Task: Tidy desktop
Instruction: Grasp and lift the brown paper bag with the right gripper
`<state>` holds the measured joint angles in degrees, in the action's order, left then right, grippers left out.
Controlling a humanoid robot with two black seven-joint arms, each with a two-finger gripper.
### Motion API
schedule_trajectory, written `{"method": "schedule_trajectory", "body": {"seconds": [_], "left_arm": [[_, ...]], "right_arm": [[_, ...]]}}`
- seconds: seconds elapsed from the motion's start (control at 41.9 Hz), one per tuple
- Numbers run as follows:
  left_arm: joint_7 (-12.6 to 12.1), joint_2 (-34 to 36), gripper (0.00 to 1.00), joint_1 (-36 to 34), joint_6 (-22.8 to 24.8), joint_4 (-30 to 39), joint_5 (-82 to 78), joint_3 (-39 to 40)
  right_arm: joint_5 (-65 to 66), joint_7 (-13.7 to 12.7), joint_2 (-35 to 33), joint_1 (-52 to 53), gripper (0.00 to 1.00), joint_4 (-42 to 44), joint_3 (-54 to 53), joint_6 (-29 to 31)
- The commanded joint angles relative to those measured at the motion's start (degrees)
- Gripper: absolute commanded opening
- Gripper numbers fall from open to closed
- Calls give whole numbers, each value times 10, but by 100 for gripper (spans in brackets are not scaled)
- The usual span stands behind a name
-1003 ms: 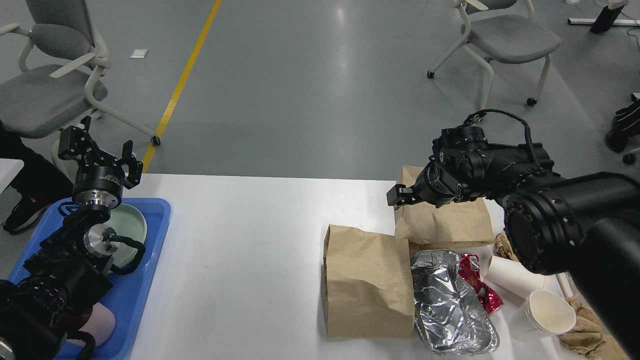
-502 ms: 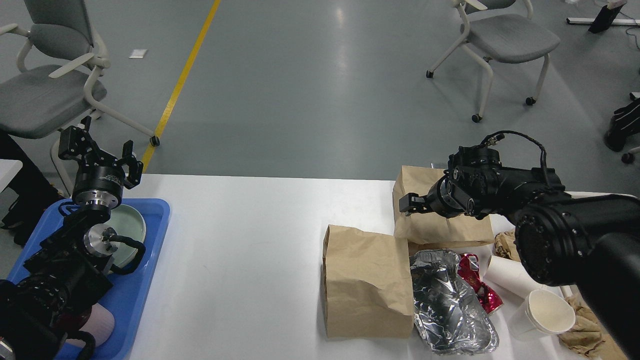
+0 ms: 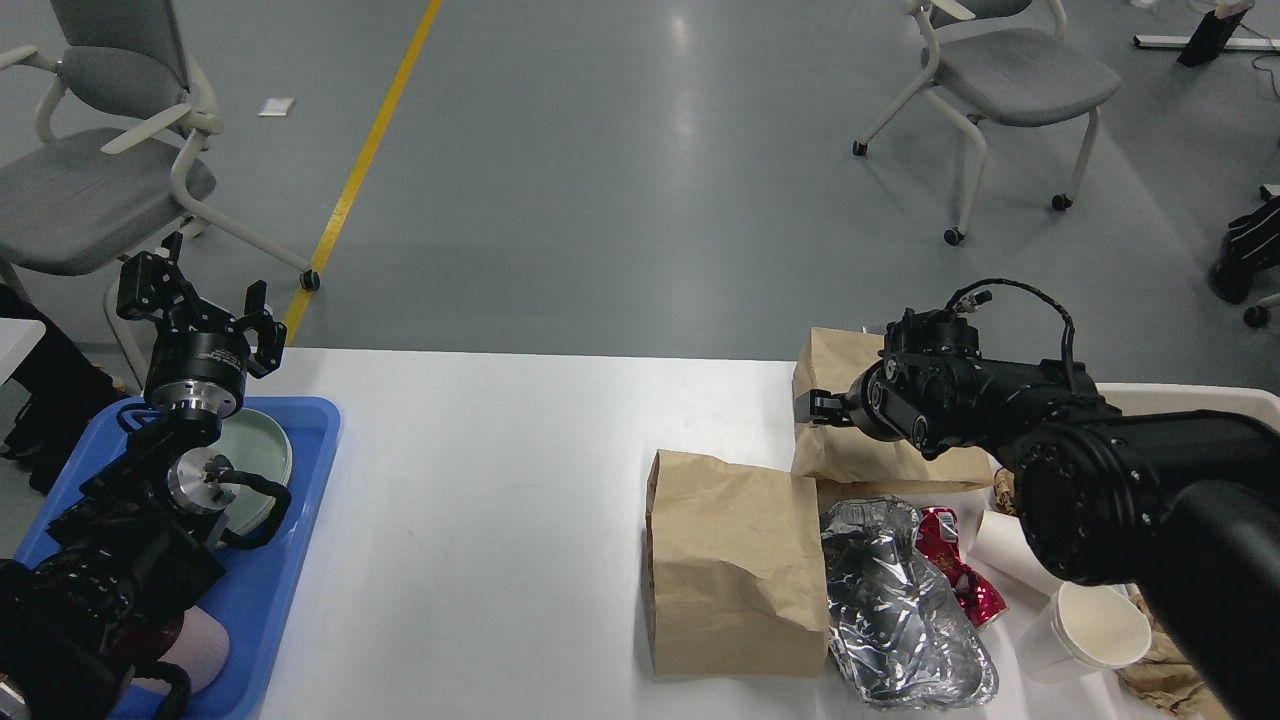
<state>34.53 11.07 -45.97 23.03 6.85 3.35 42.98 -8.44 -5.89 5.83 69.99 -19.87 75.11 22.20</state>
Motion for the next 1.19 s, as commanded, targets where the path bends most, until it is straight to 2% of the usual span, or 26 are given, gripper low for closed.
{"method": "schedule_trajectory", "body": {"seconds": [0.0,0.096,0.263,0.287,0.478,0.621,0.764,0.884,0.932,1.171], "left_arm": [[0,0,97,0,0,0,0,0],[0,0,97,0,0,0,0,0],[0,0,97,0,0,0,0,0],[0,0,97,0,0,0,0,0],[0,0,97,0,0,0,0,0],[0,0,97,0,0,0,0,0],[0,0,97,0,0,0,0,0],[0,0,97,0,0,0,0,0],[0,0,97,0,0,0,0,0],[0,0,97,0,0,0,0,0]], "right_arm": [[1,-21,7,-5,86,-5,-9,-31],[1,-40,12,-5,53,-5,-9,-34],[1,-48,15,-6,3,-6,-23,-34],[1,-48,15,-6,0,-6,-27,-34],[0,-66,16,3,0,-5,-59,-36],[-2,-69,9,14,0,-13,-97,-45],[-3,-69,-18,62,0,-59,-120,-48],[-3,-69,-56,130,0,-134,-154,-58],[-3,-69,-91,176,0,-177,-176,-60],[-3,-68,-215,334,0,-276,-216,-44]]}}
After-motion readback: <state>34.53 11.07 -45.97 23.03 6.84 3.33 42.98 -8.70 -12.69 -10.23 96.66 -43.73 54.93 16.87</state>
